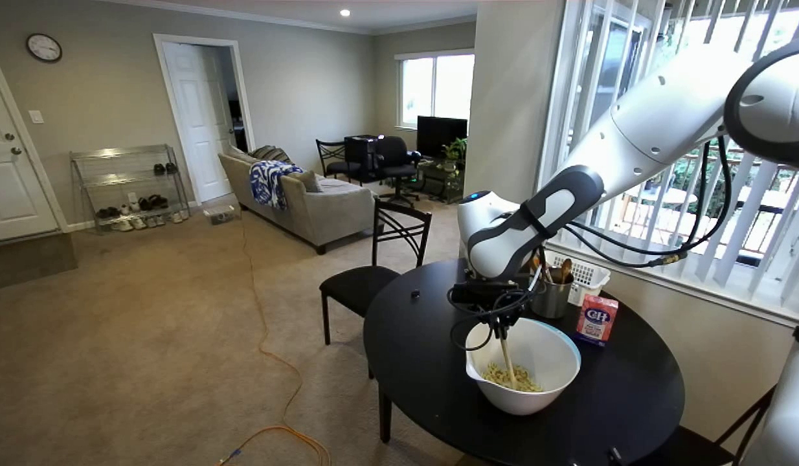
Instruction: Stir the contents in the white bowl.
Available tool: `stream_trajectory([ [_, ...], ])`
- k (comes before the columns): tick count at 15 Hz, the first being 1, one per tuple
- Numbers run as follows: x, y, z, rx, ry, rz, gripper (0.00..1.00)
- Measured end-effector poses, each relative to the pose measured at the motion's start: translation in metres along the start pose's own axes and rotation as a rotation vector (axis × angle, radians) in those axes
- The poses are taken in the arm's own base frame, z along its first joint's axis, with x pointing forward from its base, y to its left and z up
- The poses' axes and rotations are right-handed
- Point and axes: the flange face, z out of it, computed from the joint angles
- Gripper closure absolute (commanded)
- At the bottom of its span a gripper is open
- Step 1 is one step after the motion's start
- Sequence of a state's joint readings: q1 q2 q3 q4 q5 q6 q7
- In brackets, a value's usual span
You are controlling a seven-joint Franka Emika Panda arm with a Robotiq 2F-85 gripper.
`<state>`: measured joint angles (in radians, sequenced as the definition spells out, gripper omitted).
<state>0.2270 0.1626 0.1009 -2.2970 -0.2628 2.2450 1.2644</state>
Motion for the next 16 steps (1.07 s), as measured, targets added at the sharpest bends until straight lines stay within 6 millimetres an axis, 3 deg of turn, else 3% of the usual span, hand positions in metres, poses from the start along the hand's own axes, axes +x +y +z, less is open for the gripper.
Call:
stream_trajectory([
  [4,0.011,-0.004,-0.011,0.057,-0.082,0.092,0.94],
  [11,0.073,-0.013,-0.044,0.191,-0.271,0.377,0.94],
  [16,0.075,-0.039,-0.048,0.224,-0.341,0.488,0.94],
])
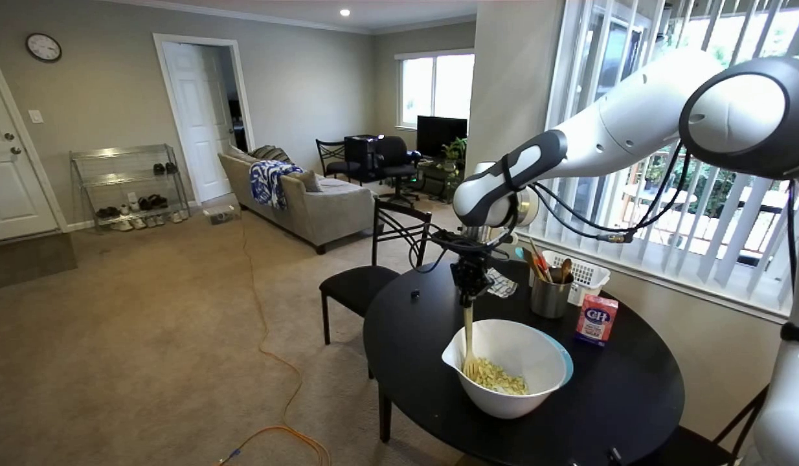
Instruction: Stir the contents in the white bowl.
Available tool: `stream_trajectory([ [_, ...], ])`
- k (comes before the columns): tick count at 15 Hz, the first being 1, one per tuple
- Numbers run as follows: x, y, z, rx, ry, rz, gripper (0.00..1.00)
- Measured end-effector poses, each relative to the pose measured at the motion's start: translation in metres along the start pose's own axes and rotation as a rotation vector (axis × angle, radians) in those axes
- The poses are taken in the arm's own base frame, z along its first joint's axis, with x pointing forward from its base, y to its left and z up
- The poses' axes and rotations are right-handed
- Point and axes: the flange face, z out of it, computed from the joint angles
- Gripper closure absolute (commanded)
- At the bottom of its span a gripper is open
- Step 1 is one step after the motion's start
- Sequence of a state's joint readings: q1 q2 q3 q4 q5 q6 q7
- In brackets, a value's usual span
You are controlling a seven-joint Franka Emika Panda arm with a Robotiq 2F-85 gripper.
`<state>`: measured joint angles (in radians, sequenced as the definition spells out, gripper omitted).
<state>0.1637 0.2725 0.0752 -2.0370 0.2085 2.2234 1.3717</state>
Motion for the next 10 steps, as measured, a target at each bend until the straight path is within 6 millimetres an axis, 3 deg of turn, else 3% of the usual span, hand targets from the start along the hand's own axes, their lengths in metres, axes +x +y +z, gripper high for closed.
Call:
stream_trajectory([
  [5,-0.006,-0.008,0.006,0.035,-0.004,0.07,0.94],
  [10,0.012,0.002,0.023,0.086,0.019,0.112,0.94],
])
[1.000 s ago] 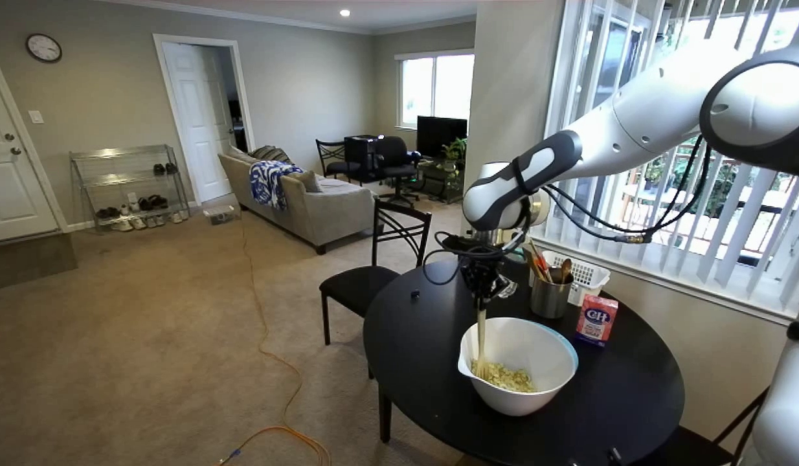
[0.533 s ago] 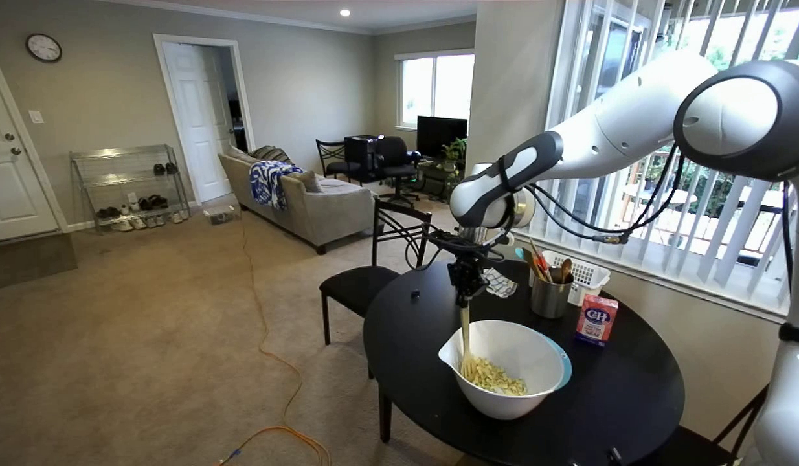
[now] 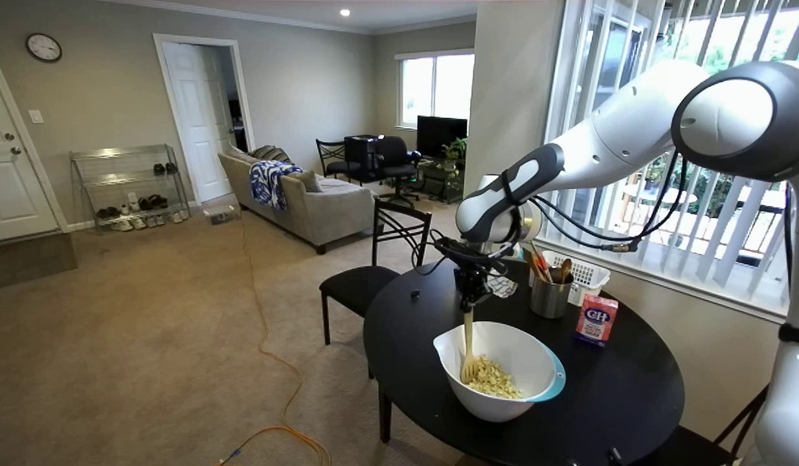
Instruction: Stir the contents in the white bowl.
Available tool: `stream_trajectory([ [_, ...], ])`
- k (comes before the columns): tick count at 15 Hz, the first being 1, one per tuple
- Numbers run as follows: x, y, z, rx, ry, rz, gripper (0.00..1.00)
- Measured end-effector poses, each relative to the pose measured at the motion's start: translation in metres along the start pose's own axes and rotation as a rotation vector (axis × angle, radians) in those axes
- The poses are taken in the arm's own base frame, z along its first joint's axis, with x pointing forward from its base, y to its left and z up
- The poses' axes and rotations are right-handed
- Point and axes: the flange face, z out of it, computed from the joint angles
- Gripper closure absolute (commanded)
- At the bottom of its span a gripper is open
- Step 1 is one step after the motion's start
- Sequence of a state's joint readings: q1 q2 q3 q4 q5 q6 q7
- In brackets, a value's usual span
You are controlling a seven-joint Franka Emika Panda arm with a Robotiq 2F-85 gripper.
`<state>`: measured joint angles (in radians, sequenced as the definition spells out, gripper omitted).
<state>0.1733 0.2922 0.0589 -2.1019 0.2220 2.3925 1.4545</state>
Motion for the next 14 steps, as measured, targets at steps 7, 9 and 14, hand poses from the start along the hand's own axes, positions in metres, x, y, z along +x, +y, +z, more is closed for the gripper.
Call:
stream_trajectory([
  [7,0.033,0.022,-0.007,0.032,0.054,0.041,0.94],
  [9,0.045,0.029,-0.008,0.044,0.099,0.051,0.94],
  [14,0.059,0.043,-0.007,0.064,0.158,0.078,0.94],
])
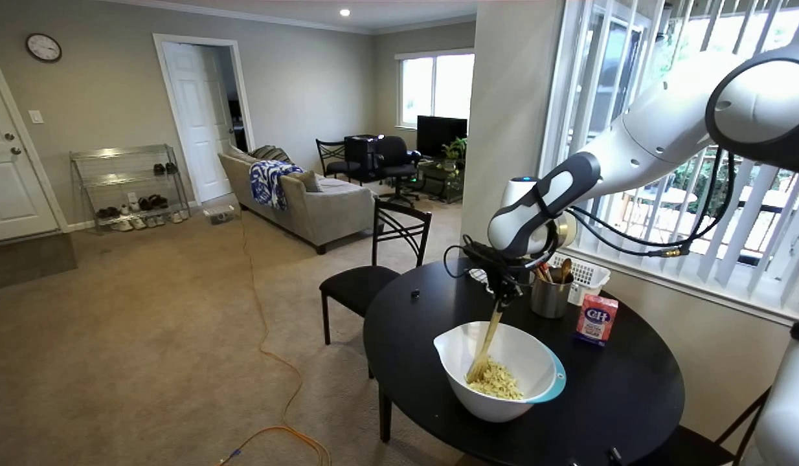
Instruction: Stir the contents in the white bowl.
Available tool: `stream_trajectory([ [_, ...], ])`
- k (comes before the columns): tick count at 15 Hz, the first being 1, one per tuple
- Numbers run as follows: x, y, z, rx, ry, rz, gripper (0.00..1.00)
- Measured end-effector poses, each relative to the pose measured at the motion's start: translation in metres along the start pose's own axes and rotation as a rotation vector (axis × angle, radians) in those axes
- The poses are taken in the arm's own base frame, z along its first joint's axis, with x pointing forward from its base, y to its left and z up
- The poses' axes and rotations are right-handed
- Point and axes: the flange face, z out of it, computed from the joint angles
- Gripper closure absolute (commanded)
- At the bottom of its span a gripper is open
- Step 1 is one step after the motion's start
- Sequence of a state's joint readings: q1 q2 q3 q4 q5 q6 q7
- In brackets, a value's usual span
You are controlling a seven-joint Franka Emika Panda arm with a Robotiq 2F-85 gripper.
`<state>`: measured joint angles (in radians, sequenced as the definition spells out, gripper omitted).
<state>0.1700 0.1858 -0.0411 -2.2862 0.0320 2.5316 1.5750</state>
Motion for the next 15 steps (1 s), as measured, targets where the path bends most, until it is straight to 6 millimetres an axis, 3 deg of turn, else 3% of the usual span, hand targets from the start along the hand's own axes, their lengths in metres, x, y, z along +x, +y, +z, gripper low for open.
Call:
stream_trajectory([
  [8,0.011,0.014,-0.001,0.006,0.015,0.002,0.94],
  [15,0.028,0.025,-0.001,-0.07,0.172,-0.092,0.94],
])
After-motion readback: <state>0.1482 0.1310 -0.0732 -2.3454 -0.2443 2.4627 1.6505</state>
